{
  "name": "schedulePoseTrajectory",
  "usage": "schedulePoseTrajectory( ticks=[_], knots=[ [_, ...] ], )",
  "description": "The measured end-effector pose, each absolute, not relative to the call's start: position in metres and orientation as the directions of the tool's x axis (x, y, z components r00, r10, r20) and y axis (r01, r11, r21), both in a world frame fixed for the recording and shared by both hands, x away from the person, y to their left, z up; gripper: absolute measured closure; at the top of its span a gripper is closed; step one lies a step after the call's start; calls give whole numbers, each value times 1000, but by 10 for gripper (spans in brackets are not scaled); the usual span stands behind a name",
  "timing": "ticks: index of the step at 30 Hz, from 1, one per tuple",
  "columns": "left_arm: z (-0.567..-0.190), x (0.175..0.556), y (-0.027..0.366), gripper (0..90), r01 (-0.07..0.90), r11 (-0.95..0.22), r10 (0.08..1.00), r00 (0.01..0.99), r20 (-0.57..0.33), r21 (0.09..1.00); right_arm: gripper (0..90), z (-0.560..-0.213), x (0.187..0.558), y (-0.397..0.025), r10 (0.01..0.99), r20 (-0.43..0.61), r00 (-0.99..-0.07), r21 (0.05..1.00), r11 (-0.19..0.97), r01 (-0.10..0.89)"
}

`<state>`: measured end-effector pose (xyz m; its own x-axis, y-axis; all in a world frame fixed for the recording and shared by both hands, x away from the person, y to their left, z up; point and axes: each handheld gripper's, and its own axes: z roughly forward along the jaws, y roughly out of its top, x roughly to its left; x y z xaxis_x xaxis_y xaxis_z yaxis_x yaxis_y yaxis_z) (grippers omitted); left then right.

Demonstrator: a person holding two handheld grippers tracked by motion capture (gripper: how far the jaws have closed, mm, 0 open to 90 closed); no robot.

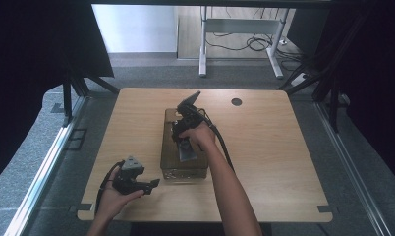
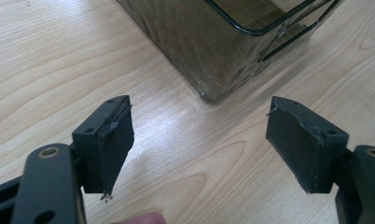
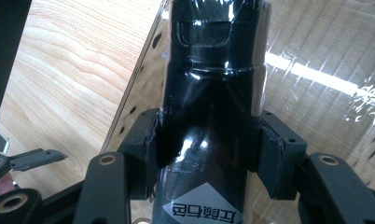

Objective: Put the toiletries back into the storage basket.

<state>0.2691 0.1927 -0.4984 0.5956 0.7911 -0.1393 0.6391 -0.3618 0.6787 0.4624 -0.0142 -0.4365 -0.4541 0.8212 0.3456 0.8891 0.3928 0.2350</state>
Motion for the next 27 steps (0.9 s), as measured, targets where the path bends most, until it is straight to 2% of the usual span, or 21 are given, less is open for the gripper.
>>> schedulePoseTrajectory(
  ticks=[27],
  knots=[
    [-499,269,192,234,645,-361,791,595,-146,674,466,-466,460,2,833,372,-408,188,363,913]
  ],
)
